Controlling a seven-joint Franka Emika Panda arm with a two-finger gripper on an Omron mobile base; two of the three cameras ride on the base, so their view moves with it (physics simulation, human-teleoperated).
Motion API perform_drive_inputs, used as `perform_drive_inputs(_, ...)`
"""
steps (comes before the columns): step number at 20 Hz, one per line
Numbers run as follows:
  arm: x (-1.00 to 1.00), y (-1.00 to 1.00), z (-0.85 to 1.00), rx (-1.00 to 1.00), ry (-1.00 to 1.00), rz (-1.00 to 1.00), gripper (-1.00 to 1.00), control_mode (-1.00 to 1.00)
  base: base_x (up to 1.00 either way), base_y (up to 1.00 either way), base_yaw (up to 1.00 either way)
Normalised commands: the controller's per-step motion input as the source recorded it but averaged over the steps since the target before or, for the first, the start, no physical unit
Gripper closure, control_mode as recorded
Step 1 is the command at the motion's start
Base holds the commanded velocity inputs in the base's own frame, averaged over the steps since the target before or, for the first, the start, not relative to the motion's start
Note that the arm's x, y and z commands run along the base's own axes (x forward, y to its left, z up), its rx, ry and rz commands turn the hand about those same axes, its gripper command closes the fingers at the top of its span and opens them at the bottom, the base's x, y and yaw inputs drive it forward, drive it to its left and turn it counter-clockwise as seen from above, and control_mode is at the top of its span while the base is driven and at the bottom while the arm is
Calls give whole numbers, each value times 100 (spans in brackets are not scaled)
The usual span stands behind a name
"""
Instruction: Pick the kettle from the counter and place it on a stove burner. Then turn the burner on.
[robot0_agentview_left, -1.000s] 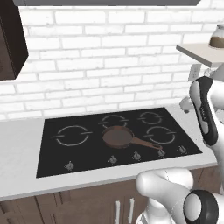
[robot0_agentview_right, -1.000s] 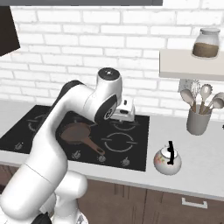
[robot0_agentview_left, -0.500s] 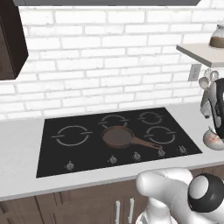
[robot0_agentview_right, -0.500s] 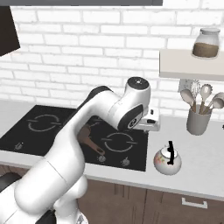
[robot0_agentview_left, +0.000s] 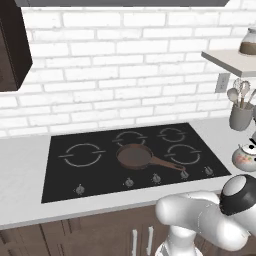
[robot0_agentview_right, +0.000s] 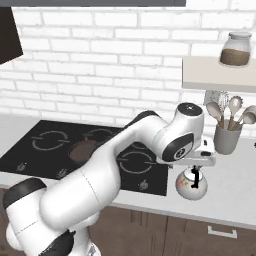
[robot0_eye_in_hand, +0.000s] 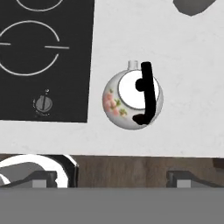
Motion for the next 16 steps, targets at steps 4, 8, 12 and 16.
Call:
perform_drive_inputs(4,-2,-55,-20,-8,0,0,-100,-100,0,0,0)
perform_drive_inputs(8,3,-22,-24,0,0,0,-100,-100,0,0,0)
perform_drive_inputs(12,11,-1,-29,0,0,0,-100,-100,0,0,0)
perform_drive_inputs(16,23,0,-24,0,0,0,-100,-100,0,0,0)
